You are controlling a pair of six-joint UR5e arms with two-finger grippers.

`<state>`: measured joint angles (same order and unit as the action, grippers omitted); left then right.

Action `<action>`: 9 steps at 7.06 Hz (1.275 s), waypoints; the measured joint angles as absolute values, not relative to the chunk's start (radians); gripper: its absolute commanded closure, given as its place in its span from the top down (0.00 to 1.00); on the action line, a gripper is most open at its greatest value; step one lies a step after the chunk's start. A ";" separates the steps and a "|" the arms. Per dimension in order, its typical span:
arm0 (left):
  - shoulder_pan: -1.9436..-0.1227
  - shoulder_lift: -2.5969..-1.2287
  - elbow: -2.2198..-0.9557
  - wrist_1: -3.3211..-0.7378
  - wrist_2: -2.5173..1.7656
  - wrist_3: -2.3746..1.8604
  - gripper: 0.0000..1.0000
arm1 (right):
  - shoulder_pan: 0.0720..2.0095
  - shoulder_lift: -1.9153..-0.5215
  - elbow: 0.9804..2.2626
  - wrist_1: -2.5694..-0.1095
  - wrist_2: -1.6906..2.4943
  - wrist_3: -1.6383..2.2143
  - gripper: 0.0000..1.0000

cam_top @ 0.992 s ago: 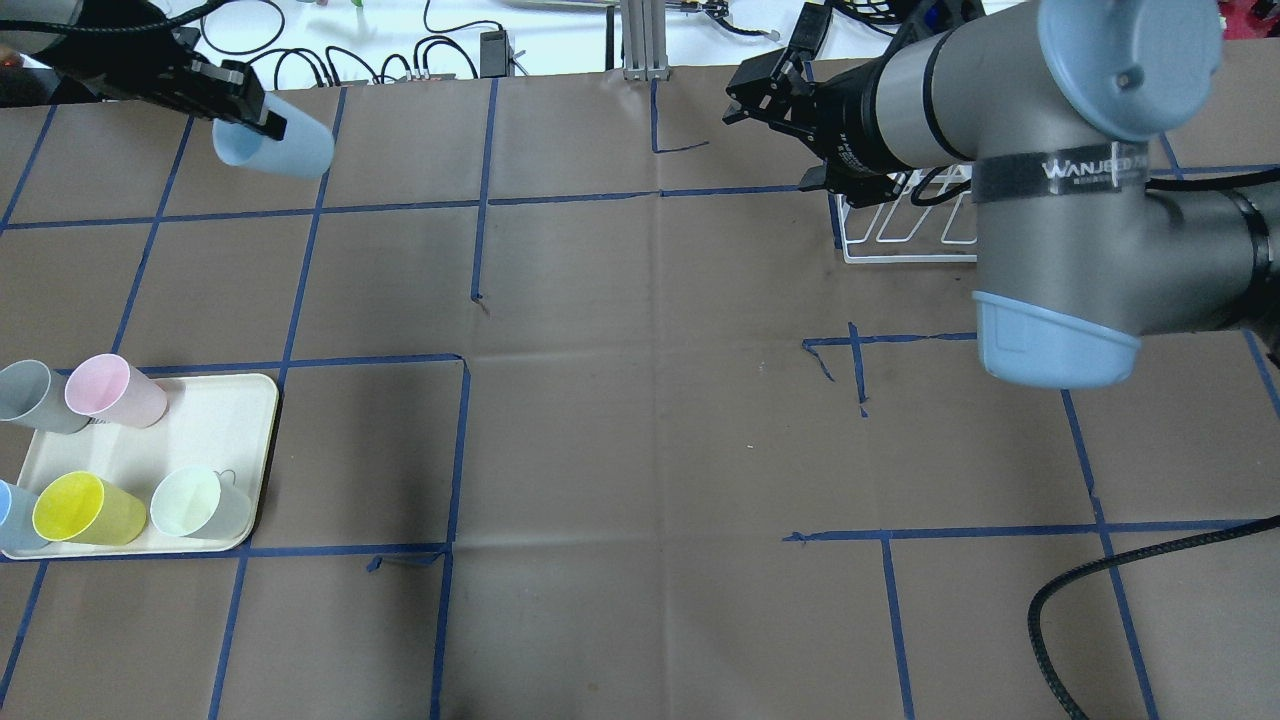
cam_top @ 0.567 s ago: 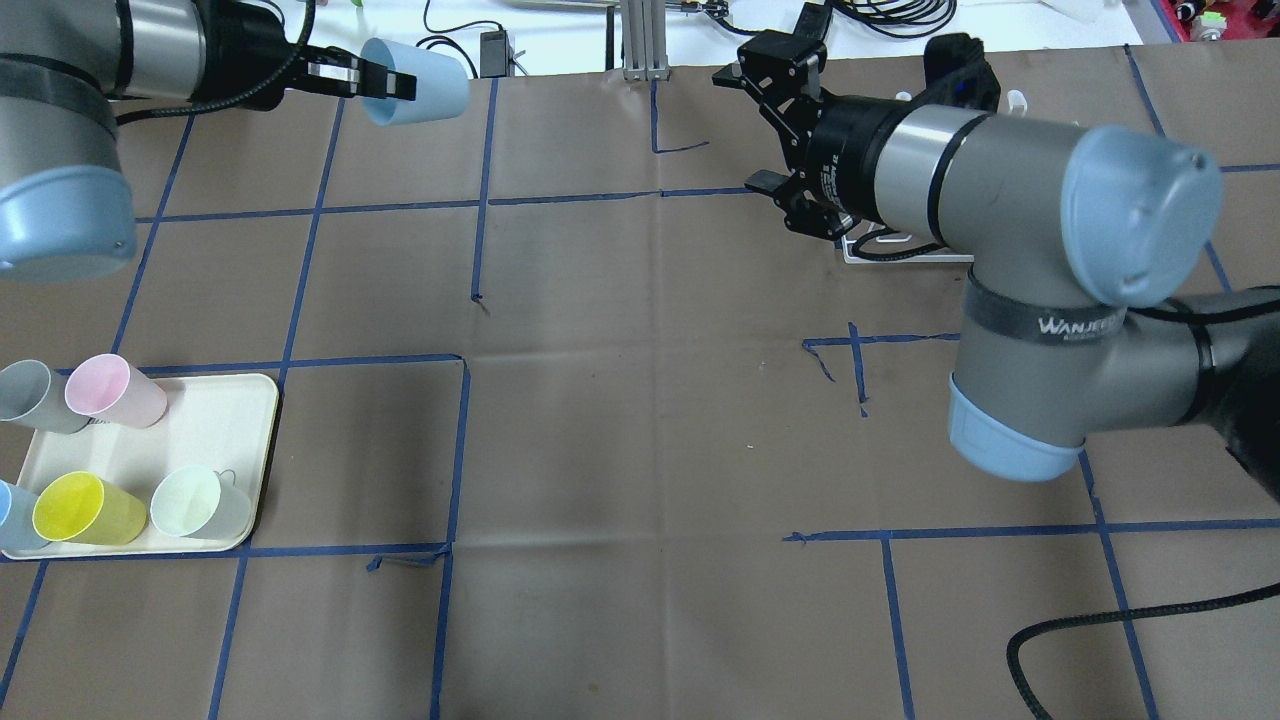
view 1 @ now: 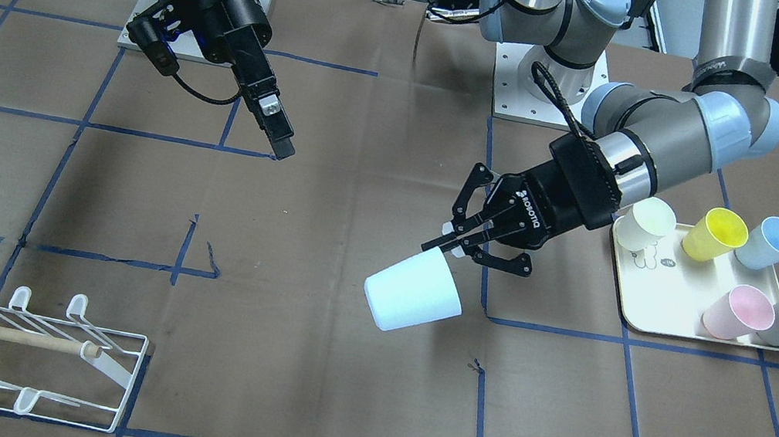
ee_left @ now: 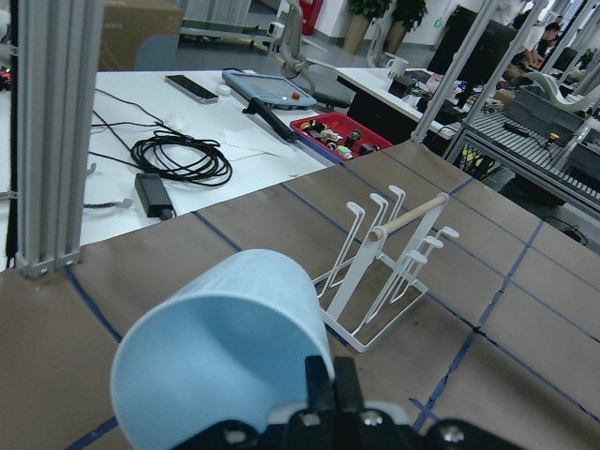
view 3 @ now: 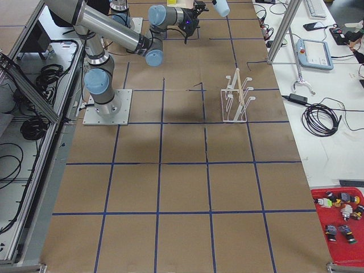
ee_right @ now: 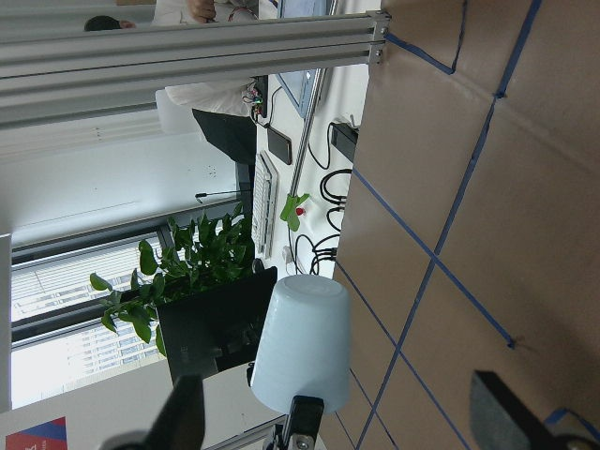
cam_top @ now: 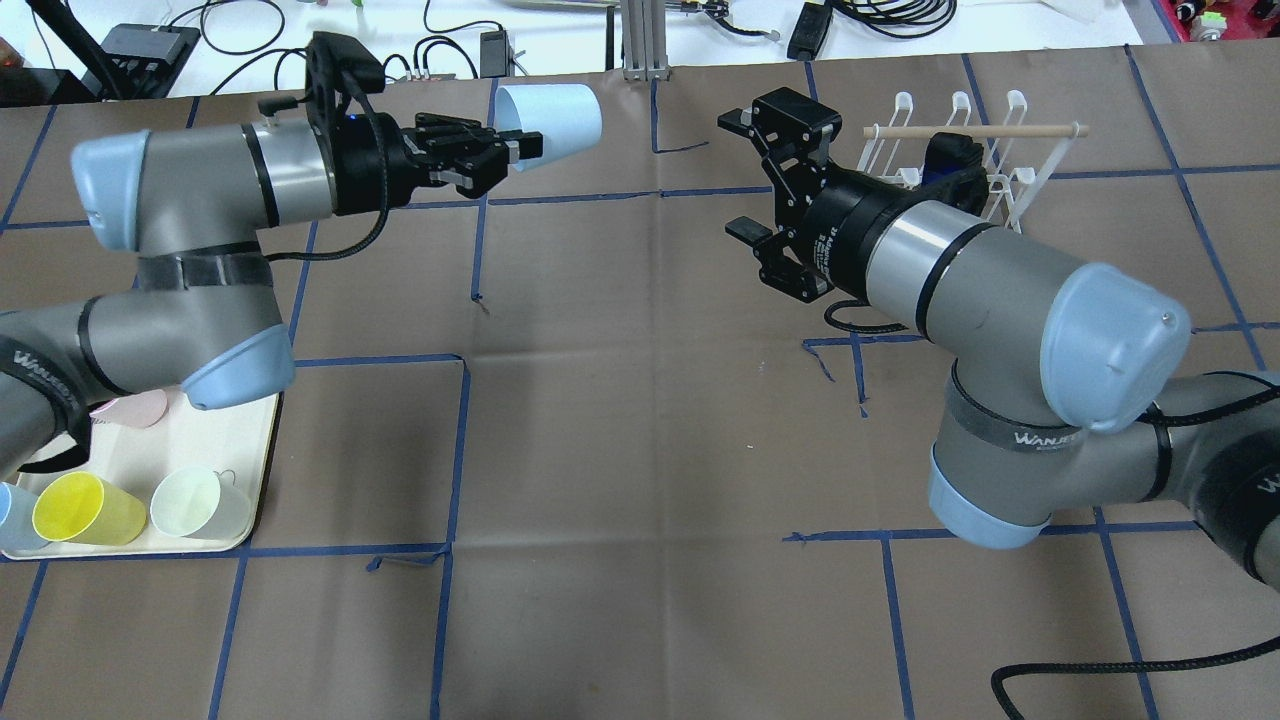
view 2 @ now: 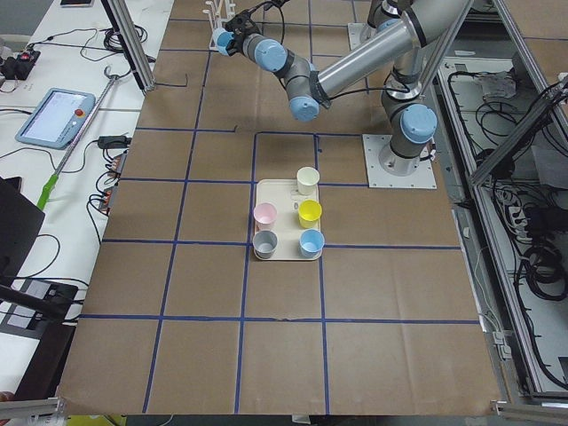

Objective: Transfer IKEA cup to right arm and place on rack

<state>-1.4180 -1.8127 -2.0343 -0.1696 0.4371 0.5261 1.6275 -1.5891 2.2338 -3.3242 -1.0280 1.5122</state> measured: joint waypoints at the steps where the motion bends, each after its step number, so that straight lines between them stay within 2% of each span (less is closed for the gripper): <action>1: -1.432 -1.872 -2.053 0.022 0.388 0.436 0.01 | 1.628 -1.585 2.236 -3.324 -1.031 1.511 1.00; 3: -1.483 -1.943 -2.071 0.389 0.367 0.158 0.02 | 1.629 -1.583 2.239 -3.320 -1.035 1.508 1.00; 4: -1.522 -1.953 -2.080 0.470 0.373 0.097 0.03 | 1.629 -1.581 2.239 -3.316 -1.036 1.511 1.00; 9: -1.603 -1.945 -2.110 0.527 0.430 0.060 0.04 | 1.631 -1.517 2.230 -3.323 -1.035 1.504 1.00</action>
